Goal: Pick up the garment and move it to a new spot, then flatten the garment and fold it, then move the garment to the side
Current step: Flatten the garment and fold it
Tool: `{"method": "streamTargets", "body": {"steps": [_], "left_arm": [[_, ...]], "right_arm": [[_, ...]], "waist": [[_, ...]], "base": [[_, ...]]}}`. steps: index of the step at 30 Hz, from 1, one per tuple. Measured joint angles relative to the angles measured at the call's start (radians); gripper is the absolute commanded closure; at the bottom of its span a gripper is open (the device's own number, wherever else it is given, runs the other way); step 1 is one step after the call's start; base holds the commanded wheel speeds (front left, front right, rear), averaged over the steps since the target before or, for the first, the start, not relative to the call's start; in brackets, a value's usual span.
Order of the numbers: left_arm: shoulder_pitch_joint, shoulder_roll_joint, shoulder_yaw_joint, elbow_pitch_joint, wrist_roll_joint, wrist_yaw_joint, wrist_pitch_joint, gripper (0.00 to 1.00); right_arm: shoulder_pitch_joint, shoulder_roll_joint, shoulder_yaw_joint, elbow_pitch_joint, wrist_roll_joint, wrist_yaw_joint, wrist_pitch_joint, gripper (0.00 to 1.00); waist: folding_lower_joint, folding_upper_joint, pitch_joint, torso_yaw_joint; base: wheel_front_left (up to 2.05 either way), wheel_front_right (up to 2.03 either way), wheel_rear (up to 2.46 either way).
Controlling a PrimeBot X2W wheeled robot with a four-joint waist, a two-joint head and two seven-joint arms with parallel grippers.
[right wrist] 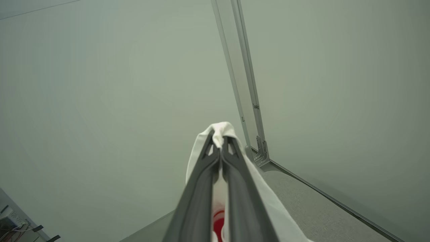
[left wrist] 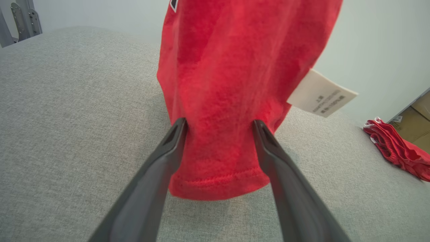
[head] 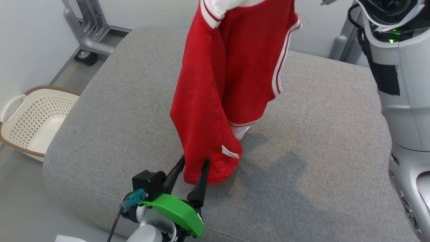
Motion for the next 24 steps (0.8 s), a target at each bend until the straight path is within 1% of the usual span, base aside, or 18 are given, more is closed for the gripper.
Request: {"method": "streamTargets", "body": {"steps": [4, 8, 12, 16, 22, 24], "left_arm": [[0.000, 0.000, 0.009, -0.004, 0.000, 0.007, -0.005, 0.00], [0.001, 0.000, 0.015, -0.006, -0.007, 0.011, -0.009, 0.00], [0.004, 0.000, 0.021, -0.008, -0.007, 0.014, -0.009, 0.00], [0.004, 0.004, 0.027, -0.018, -0.006, 0.017, -0.009, 0.00], [0.004, 0.020, 0.025, -0.035, 0.003, 0.017, -0.007, 0.00], [0.003, 0.025, 0.000, -0.043, 0.003, 0.008, 0.014, 0.00]], "right_arm": [[0.056, -0.090, 0.004, 0.065, -0.036, -0.009, 0.058, 1.00], [0.193, -0.199, 0.000, 0.131, -0.082, -0.016, 0.097, 1.00], [0.295, -0.269, -0.034, 0.158, -0.102, -0.016, 0.112, 1.00], [0.356, -0.303, -0.068, 0.155, -0.102, -0.023, 0.114, 1.00], [0.454, -0.312, -0.116, 0.124, -0.092, -0.023, 0.091, 1.00], [0.499, -0.312, -0.135, 0.105, -0.078, -0.023, 0.073, 1.00]], "waist": [[0.0000, 0.0000, -0.006, -0.010], [0.0000, 0.0000, -0.004, -0.026], [0.0000, 0.0000, 0.001, -0.048], [0.0000, 0.0000, 0.008, -0.073], [0.0000, 0.0000, 0.022, -0.109], [0.0000, 0.0000, 0.030, -0.122]], "base": [[0.00, 0.00, 0.00], [0.00, 0.00, 0.00], [0.00, 0.00, 0.00], [0.00, 0.00, 0.00], [0.00, 0.00, 0.00], [0.00, 0.00, 0.00]]}}
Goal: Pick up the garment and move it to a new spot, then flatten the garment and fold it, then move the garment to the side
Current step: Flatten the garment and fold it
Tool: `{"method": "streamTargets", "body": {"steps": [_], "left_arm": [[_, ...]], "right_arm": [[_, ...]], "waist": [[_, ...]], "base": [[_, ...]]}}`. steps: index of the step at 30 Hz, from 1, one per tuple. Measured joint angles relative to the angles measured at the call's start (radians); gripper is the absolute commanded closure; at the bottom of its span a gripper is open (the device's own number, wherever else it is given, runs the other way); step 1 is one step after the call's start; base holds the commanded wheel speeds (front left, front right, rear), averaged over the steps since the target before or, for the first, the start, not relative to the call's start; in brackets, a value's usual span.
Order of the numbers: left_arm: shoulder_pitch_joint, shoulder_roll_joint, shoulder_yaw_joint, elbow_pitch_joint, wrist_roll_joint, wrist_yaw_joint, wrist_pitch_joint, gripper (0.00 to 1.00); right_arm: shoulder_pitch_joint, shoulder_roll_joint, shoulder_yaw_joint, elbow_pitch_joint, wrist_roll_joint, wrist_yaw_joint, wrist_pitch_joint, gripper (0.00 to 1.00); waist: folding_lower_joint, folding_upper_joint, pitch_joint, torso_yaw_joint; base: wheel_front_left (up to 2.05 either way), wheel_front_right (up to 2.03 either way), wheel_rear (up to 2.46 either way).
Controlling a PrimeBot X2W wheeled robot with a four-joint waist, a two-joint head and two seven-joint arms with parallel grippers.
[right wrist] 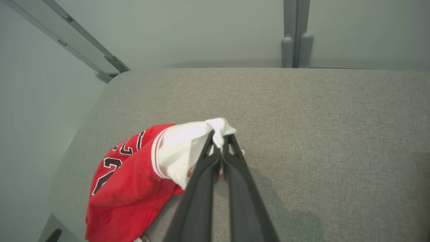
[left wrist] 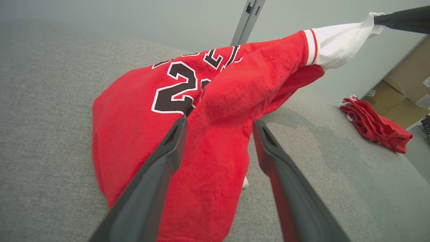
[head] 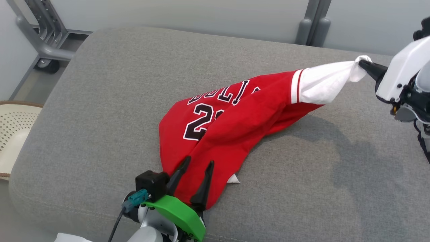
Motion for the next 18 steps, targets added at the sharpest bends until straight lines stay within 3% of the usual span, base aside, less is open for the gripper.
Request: {"method": "streamTargets", "body": {"steps": [3, 8, 18], "left_arm": [[0.000, 0.005, -0.031, -0.007, 0.000, -0.017, 0.024, 0.00], [0.000, 0.045, -0.025, 0.005, 0.025, -0.016, 0.036, 0.00], [0.001, 0.111, 0.004, 0.021, 0.040, -0.008, 0.058, 0.00]], "right_arm": [[0.075, 0.005, -0.026, -0.036, 0.021, 0.000, -0.031, 1.00], [0.201, 0.035, -0.040, -0.086, 0.039, 0.000, -0.078, 1.00], [0.409, 0.032, -0.071, -0.179, 0.040, 0.000, -0.173, 1.00]], "waist": [[0.0000, 0.0000, 0.015, -0.017], [0.0000, 0.0000, 0.038, -0.047], [0.0000, 0.0000, 0.089, -0.103]], "base": [[0.00, 0.00, 0.00], [0.00, 0.00, 0.00], [0.00, 0.00, 0.00]]}}
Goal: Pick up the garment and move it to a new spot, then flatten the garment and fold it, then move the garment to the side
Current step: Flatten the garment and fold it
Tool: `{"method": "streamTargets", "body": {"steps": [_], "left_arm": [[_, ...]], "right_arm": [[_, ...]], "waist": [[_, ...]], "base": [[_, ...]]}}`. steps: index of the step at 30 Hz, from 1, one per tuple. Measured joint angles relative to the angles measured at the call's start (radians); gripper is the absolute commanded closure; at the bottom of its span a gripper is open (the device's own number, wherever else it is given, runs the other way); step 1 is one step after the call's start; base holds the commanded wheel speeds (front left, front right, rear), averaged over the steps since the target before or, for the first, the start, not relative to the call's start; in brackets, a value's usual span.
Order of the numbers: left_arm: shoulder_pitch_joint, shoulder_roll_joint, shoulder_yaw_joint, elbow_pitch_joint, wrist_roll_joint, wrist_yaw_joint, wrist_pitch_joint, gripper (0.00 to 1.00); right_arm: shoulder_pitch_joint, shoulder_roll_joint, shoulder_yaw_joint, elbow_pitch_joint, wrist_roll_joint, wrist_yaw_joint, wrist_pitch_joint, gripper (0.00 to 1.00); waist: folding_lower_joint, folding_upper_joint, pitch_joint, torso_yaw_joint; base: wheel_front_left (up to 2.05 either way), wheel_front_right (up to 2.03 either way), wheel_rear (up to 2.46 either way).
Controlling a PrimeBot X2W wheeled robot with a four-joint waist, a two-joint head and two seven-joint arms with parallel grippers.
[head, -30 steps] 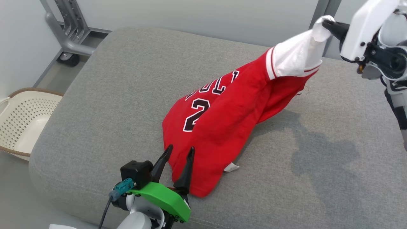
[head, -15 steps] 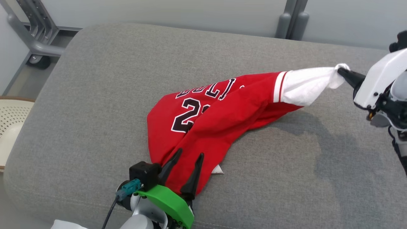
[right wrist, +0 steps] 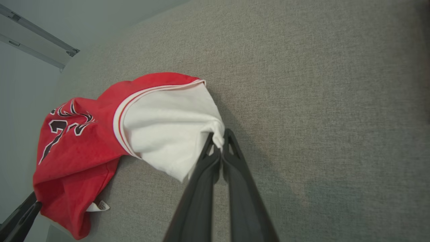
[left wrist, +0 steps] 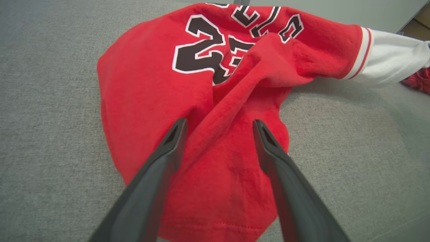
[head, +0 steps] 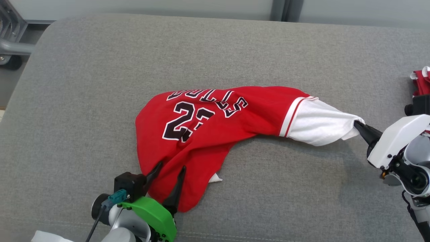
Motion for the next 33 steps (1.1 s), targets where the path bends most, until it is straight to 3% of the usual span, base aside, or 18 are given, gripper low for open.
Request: {"method": "streamTargets", "body": {"steps": [4, 5, 6, 7, 14, 19, 26, 33], "left_arm": [[0.000, 0.018, 0.001, 0.024, 0.010, 0.000, 0.002, 0.00], [0.000, 0.018, -0.001, 0.026, 0.010, 0.000, 0.011, 0.12], [0.000, 0.018, -0.004, 0.026, 0.010, 0.000, 0.016, 0.75], [0.000, 0.018, -0.006, 0.027, 0.010, 0.000, 0.019, 1.00], [-0.002, 0.042, -0.002, 0.012, 0.010, -0.003, 0.045, 1.00], [-0.033, 0.114, 0.041, -0.088, 0.031, 0.000, 0.059, 1.00], [-0.179, 0.241, 0.066, -0.240, 0.120, -0.002, 0.144, 1.00], [-0.160, 0.313, 0.085, -0.378, 0.063, -0.024, 0.256, 1.00]], "right_arm": [[0.042, 0.031, -0.002, -0.021, 0.004, 0.009, -0.042, 1.00], [0.052, 0.039, -0.002, -0.027, 0.012, 0.009, -0.051, 1.00], [0.060, 0.047, -0.002, -0.032, 0.015, 0.009, -0.060, 1.00], [0.068, 0.051, -0.002, -0.035, 0.016, 0.012, -0.069, 1.00], [0.125, 0.070, -0.022, -0.075, 0.027, 0.020, -0.130, 1.00], [0.140, 0.097, -0.033, -0.126, 0.036, 0.027, -0.175, 1.00], [0.141, 0.149, -0.017, -0.211, 0.082, 0.068, -0.211, 1.00], [0.137, 0.146, -0.095, -0.365, 0.107, 0.079, -0.260, 1.00]], "waist": [[0.0000, 0.0000, 0.015, -0.024], [0.0000, 0.0000, 0.018, -0.030], [0.0000, 0.0000, 0.020, -0.036], [0.0000, 0.0000, 0.023, -0.042], [0.0000, 0.0000, 0.038, -0.061], [0.0000, 0.0000, 0.044, -0.070], [0.0000, 0.0000, 0.043, -0.098], [0.0000, 0.0000, 0.020, -0.140]], "base": [[0.00, 0.00, 0.00], [0.00, 0.00, 0.00], [0.00, 0.00, 0.00], [0.00, 0.00, 0.00], [0.00, 0.00, 0.00], [0.00, 0.00, 0.00], [0.00, 0.00, 0.00], [0.00, 0.00, 0.00]]}}
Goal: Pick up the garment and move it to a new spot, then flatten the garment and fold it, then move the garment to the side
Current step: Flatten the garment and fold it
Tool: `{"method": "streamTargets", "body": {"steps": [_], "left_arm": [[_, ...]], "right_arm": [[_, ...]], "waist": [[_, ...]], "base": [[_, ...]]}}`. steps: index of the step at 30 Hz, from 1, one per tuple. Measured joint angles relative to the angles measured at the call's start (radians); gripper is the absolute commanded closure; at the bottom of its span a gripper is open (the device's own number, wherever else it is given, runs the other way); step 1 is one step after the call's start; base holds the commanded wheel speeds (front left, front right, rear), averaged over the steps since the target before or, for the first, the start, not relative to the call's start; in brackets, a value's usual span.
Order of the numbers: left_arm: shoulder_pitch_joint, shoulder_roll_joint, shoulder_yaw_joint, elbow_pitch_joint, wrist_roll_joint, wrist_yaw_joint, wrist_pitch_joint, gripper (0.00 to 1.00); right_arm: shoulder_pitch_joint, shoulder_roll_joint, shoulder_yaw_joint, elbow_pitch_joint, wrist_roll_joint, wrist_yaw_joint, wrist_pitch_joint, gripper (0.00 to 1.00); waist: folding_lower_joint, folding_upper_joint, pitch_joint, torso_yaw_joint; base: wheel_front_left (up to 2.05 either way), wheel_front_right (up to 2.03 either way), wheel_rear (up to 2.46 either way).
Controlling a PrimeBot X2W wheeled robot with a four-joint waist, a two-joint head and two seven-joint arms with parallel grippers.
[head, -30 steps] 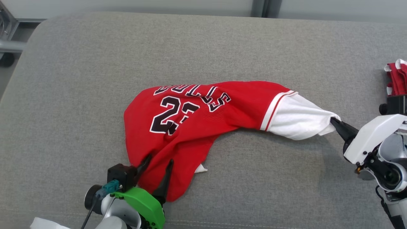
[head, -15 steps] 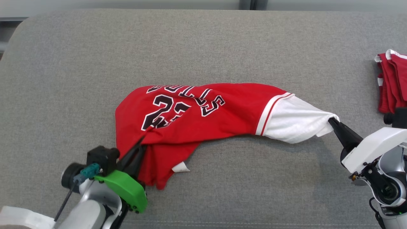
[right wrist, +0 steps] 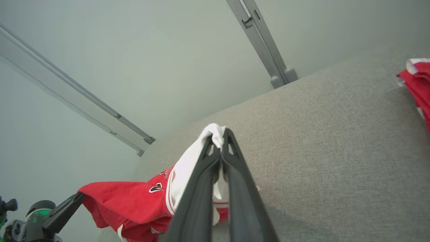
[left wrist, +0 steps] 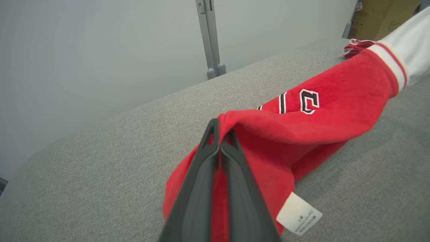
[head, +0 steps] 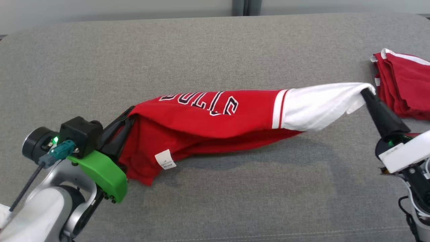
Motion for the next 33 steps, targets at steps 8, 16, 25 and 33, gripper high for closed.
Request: {"method": "streamTargets", "body": {"steps": [8, 16, 25, 33], "left_arm": [[0.053, 0.050, 0.048, -0.187, -0.206, -0.034, 0.141, 1.00], [0.038, 0.051, 0.038, -0.130, -0.469, -0.067, 0.360, 1.00], [-0.157, 0.105, 0.072, 0.050, -0.432, -0.065, 0.472, 1.00], [-0.211, 0.108, 0.012, 0.160, -0.415, -0.111, 0.523, 1.00]], "right_arm": [[0.004, -0.055, -0.154, -0.127, 0.043, -0.029, -0.008, 1.00], [-0.010, -0.037, -0.033, -0.103, 0.087, -0.028, 0.063, 1.00], [-0.221, -0.027, 0.040, 0.023, -0.066, -0.028, 0.025, 1.00], [-0.239, 0.003, 0.141, 0.215, -0.149, -0.027, -0.003, 1.00]], "waist": [[0.0000, 0.0000, -0.032, -0.037], [0.0000, 0.0001, 0.019, -0.041], [0.0000, 0.0000, 0.112, -0.069], [0.0000, 0.0000, 0.186, -0.108]], "base": [[0.00, 0.00, 0.00], [0.00, 0.00, 0.00], [0.00, 0.00, 0.00], [0.00, 0.00, 0.00]]}}
